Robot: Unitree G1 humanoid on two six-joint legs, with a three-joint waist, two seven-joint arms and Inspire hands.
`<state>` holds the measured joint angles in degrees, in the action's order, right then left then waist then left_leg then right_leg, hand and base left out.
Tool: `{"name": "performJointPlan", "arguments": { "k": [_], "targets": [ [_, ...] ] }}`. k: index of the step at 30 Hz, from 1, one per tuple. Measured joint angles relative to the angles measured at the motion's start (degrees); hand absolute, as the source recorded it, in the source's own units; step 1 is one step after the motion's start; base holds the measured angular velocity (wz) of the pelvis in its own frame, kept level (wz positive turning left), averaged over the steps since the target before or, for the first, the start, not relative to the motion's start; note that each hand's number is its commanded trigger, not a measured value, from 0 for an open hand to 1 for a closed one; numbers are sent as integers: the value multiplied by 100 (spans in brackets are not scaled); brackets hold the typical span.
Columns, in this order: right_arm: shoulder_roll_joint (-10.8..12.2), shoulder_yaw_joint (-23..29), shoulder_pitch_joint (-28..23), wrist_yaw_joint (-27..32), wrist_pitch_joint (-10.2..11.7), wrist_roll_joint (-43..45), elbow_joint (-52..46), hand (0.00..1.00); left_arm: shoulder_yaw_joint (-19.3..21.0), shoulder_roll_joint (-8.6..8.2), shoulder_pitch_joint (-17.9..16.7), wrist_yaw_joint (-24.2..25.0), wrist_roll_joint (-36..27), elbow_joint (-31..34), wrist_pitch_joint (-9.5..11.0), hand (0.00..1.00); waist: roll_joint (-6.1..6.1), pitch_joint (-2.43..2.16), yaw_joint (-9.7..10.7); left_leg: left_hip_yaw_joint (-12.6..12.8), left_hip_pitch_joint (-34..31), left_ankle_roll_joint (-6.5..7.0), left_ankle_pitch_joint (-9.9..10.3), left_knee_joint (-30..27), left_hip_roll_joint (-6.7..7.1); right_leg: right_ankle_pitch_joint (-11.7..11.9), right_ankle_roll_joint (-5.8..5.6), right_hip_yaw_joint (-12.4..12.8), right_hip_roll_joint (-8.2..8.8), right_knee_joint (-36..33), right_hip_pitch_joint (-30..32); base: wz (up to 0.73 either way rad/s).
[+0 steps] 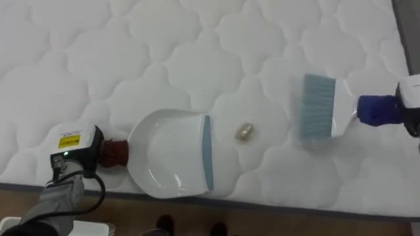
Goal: Clean bed
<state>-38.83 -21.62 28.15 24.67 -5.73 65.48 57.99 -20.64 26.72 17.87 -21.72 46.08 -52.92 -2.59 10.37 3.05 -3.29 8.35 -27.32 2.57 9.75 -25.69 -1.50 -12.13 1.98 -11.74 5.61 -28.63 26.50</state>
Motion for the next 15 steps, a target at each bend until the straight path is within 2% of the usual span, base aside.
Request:
{"name": "performJointPlan", "arguments": {
  "k": [2,4,8,12,15],
  "targets": [
    [0,-81,4,-59,-10,423,-169,100,1,-2,36,0,96,9,15,100,6,3,-13,-10,-16,0,2,-5,-7,6,8,-92,20,5,-5,7],
    [0,-378,4,-210,-25,774,-387,100,-14,-1,77,41,98,7,15,100,8,6,-21,-43,-18,-6,5,-20,-19,13,20,-187,26,25,-40,6],
    [1,-732,0,-482,-22,926,-632,100,-41,-1,155,149,83,7,22,100,-7,17,-98,-47,-48,-22,15,-41,-65,42,52,-284,10,96,-60,0],
    [1,-885,1,-810,-26,945,-881,100,-41,9,284,219,77,7,91,100,-106,87,-194,-76,-176,-55,64,-148,-170,110,89,-420,-75,244,-66,1],
    [1,-886,1,-1068,-66,929,-924,100,-39,13,288,229,73,7,125,100,-131,90,-196,-71,-205,-58,65,-125,-181,112,91,-464,-83,290,-62,5]
  ]
}}
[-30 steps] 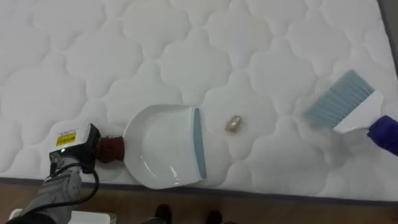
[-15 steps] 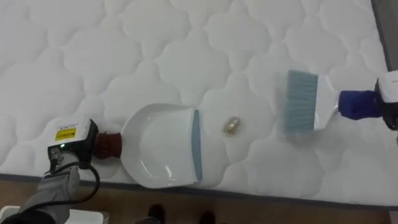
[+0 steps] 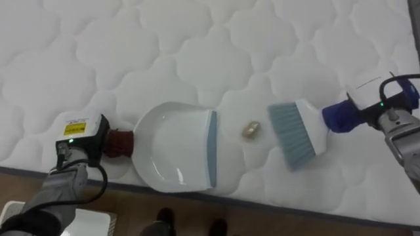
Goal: Clean bed
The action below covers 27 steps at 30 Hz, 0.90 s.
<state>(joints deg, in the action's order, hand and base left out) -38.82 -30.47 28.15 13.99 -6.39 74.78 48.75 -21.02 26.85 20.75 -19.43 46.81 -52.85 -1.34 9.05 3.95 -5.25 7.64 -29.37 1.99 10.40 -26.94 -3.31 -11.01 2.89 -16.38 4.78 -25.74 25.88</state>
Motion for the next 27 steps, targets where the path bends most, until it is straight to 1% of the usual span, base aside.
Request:
{"name": "performJointPlan", "arguments": {
  "k": [4,6,9,12,16,21,24,27],
  "targets": [
    [0,-87,4,-253,-127,-28,101,100,0,21,15,41,0,-7,51,100,0,-1,-33,0,-1,-13,11,26,1,1,0,-70,12,15,3,0],
    [0,-215,5,-308,-132,-25,245,100,-18,21,29,46,-5,-12,81,100,0,-1,-65,-7,-1,-13,11,34,4,0,0,-101,18,16,3,0],
    [0,-380,10,-355,-130,-39,482,100,-171,31,93,68,-134,-15,88,100,-3,-1,-136,-19,-2,-15,10,69,7,0,1,-120,15,43,2,1],
    [0,-439,10,-373,-131,-83,527,100,-187,39,109,140,-235,-16,89,100,-12,-3,-139,-46,-1,-21,6,96,9,4,6,-219,15,118,-42,5],
    [1,-466,2,-327,-146,-163,711,100,-332,34,152,163,-235,-6,89,100,-93,-1,-138,-145,-1,-22,6,86,20,13,-1,-290,2,199,-128,11],
    [1,-465,0,-246,-232,-63,749,100,-370,30,166,217,-231,2,89,100,-199,-7,-134,-147,0,-23,6,115,31,14,-4,-286,7,200,-114,0],
    [1,-466,-13,-185,-286,20,762,100,-371,-5,157,219,-230,-1,85,100,-262,-16,-140,-147,3,-27,3,127,34,14,-4,-282,5,201,-111,0],
    [1,-465,-86,-29,-383,41,763,100,-371,-73,154,223,-230,0,-8,100,-294,-24,-152,-129,8,-27,3,126,32,14,-4,-273,6,198,-113,0]
  ]
}}
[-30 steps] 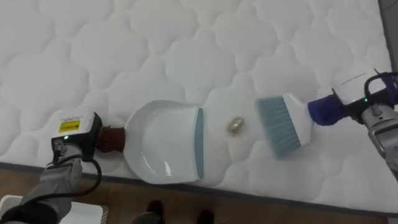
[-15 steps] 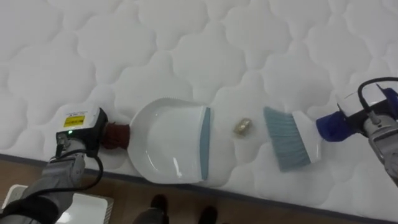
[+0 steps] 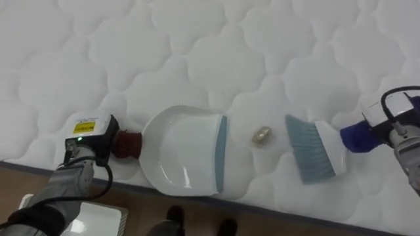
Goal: Clean bed
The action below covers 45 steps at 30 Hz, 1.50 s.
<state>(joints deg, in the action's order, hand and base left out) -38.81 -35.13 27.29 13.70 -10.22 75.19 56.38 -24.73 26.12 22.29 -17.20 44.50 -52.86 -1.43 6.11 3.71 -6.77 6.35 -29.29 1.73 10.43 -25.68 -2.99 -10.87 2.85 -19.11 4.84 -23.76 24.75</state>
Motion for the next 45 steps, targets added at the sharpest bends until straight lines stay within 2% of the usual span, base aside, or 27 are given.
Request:
{"name": "performJointPlan", "arguments": {
  "k": [4,15,20,23,25,28,31,35,39,41,43,45],
  "targets": [
    [24,3,-90,191,-106,-36,-2,100,0,-34,2,22,-1,1,-73,100,-3,-2,6,9,15,0,0,-3,0,0,0,6,3,-14,-11,0],
    [134,22,-160,530,-189,-35,-110,100,-32,-40,-16,15,-121,-20,-174,100,-7,-1,42,94,103,-9,-6,6,-32,11,14,93,-57,-12,-65,-3],
    [345,231,-156,538,-320,208,-646,100,-11,-21,-69,-11,-105,-25,-228,100,-6,-1,173,138,152,-26,-16,54,-33,23,33,171,-95,-20,-65,-8],
    [517,346,-156,686,-357,-107,-1243,100,-92,-19,-83,-40,-114,-25,-261,100,-4,-2,243,149,245,-62,-28,109,-30,37,57,181,-102,5,-114,-9],
    [848,202,-160,732,-288,-174,-1577,100,-206,-59,-122,-133,-116,-18,-304,100,-3,-3,258,152,329,-89,-46,147,-30,38,63,189,-102,25,-176,0],
    [1221,42,-246,724,-169,-60,-1861,100,-243,-90,-171,-178,-111,5,-323,100,-10,-7,219,143,296,-100,-56,137,-28,30,72,210,-103,15,-142,3],
    [1231,-4,-307,697,-67,-65,-2257,100,-242,-83,-251,-249,-109,179,-348,100,-13,-13,183,134,174,-97,-58,100,-21,30,72,193,-82,-8,-43,0],
    [1230,-113,-306,589,-39,-158,-2587,100,-249,-84,-298,-253,-109,239,-369,100,-20,-23,175,120,152,-96,-57,53,-25,28,68,177,-71,-50,-29,0],
    [1339,-199,-320,350,92,-279,-2954,100,-236,-97,-303,-254,-107,223,-404,100,-43,-36,166,126,148,-97,-57,27,-34,24,64,188,-73,-189,47,-2],
    [1389,-197,-403,177,159,-415,-3233,100,-238,-111,-329,-252,-102,209,-404,100,-80,-60,171,111,150,-97,-57,29,-30,22,67,195,-82,-205,50,0],
    [1438,-201,-545,-3,314,-677,-3593,100,-240,-178,-402,-252,-98,170,-405,100,-156,-103,169,110,168,-94,-59,28,-17,20,69,201,-75,-204,28,0],
    [1480,-204,-622,-89,425,-795,-3731,100,-240,-219,-454,-252,-98,101,-406,100,-184,-119,167,113,199,-85,-65,31,-5,8,80,212,-60,-202,-12,0]
  ]
}}
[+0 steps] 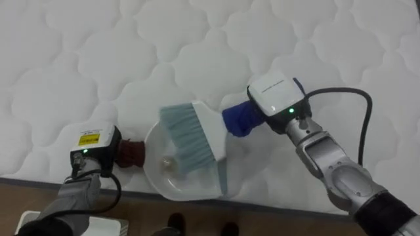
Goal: Clean bed
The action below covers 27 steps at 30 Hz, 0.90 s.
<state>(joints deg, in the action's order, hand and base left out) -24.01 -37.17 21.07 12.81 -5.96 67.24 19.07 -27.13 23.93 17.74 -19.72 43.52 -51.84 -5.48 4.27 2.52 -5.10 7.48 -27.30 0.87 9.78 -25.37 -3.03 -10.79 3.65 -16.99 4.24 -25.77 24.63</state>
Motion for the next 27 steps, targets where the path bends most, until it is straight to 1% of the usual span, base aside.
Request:
{"name": "performJointPlan", "arguments": {
  "k": [1,5,7,13,17,19,23,24,27],
  "targets": [
    [36,0,-11,-56,60,-89,-10,100,2,-2,-32,2,0,-10,0,100,1,-1,-2,-1,3,5,-3,11,7,-22,6,6,31,0,-17,0],
    [46,-13,-48,-251,162,-423,-28,100,-2,-16,-85,3,0,-8,14,100,1,-1,-12,-8,-14,31,-47,24,48,-38,-7,-15,79,-3,5,6],
    [50,-15,-49,-371,282,-580,-47,100,-1,-16,-128,2,0,-4,19,100,1,-1,-29,-16,-15,34,-48,21,64,-41,-14,-5,96,-13,25,0],
    [49,-8,-53,-424,465,-635,-75,100,8,-16,-152,-12,2,-3,54,100,0,-1,-34,-20,-3,39,-51,16,77,-51,-22,-17,122,-85,41,1],
    [35,18,-53,-425,513,-830,-55,100,10,-14,-183,-64,-9,-4,75,100,0,-1,-24,-15,11,39,-51,40,76,-57,-30,31,122,-80,44,0],
    [21,16,-48,-425,516,-1142,21,100,4,-16,-224,-127,-25,11,86,100,1,-2,-23,12,53,40,-51,73,74,-64,-43,120,119,-90,43,-2],
    [-76,26,-45,-403,518,-1657,260,100,4,-24,-325,-271,-117,19,88,100,2,-1,7,14,84,41,-51,75,79,-68,-50,127,122,-81,5,-1],
    [-108,92,-89,-397,497,-1769,305,100,8,-24,-358,-286,-111,24,88,100,2,-1,10,20,84,41,-51,73,78,-69,-50,126,121,-75,0,0],
    [-101,465,-213,-190,564,-1920,650,100,61,-57,-422,-364,-101,24,88,100,2,-1,74,21,123,44,-52,79,87,-75,-60,115,129,-70,-49,4]
  ]
}}
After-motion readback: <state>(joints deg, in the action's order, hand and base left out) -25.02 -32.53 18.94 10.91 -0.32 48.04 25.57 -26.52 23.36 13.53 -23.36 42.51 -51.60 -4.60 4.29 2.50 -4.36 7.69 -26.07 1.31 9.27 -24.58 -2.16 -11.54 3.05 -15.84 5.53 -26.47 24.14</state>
